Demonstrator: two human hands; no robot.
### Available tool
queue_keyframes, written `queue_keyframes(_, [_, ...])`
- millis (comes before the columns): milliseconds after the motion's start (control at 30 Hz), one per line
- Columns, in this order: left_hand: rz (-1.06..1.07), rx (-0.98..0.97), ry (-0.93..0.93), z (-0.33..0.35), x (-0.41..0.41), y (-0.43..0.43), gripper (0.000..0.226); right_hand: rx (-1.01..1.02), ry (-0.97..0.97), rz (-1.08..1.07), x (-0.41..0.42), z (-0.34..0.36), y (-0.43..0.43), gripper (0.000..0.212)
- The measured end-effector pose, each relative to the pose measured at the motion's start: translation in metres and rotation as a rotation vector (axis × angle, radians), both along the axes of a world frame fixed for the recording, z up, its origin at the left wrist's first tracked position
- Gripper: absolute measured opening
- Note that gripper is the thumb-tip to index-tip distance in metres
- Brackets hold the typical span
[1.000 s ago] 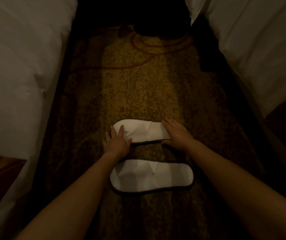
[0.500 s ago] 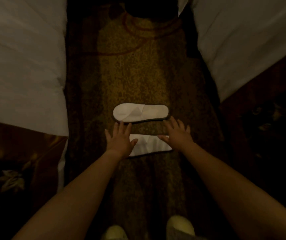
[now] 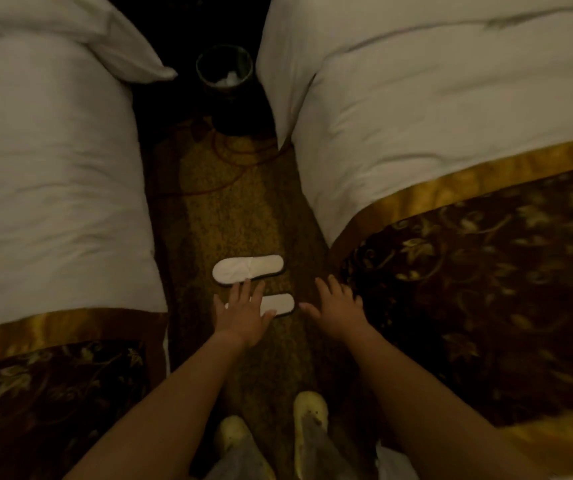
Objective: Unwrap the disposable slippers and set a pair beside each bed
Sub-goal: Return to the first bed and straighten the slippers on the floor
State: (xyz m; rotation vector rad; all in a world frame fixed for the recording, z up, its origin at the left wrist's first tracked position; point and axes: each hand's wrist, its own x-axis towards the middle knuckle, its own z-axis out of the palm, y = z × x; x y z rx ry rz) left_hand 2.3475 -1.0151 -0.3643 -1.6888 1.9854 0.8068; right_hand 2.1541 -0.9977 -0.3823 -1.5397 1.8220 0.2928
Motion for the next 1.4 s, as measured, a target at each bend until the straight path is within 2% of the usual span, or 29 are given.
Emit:
queue_keyframes(167, [-0.092,-0.001,-0.017,0.087,-0.037,0.027,0.064,0.000,0.021,-0.057,-0.024,0.096,0.038,0.074])
queue_keyframes(267, [-0.166,-0.008,-0.013,0.119,-0.057,0.042,0.064,0.013,0.047,-0.093,-0.037,0.130,0.061,0.073])
queue_keyframes(467, [-0.358,0.059,0.021,0.174,-0.084,0.075,0.063,-0.002,0.063,-0.334,-0.057,0.186,0.133,0.073])
queue_keyframes(667, [-0.636,0.117,0.006,0.220,-0.102,0.128,0.062,-0.040,0.054,-0.590,-0.057,0.228,0.246,0.073])
queue_keyframes(1033, [-1.072,0.035,0.051,0.257,-0.190,0.225,0.062,0.022,0.114,-1.022,-0.063,0.252,0.435,0.076])
queue_keyframes(1267, [-1.305,-0.032,0.002,0.249,-0.249,0.318,0.063,0.027,0.103,-1.247,-0.085,0.259,0.527,0.074])
queue_keyframes(1400, [-1.369,0.003,0.004,0.242,-0.283,0.381,0.062,0.010,0.096,-1.328,-0.110,0.260,0.587,0.073])
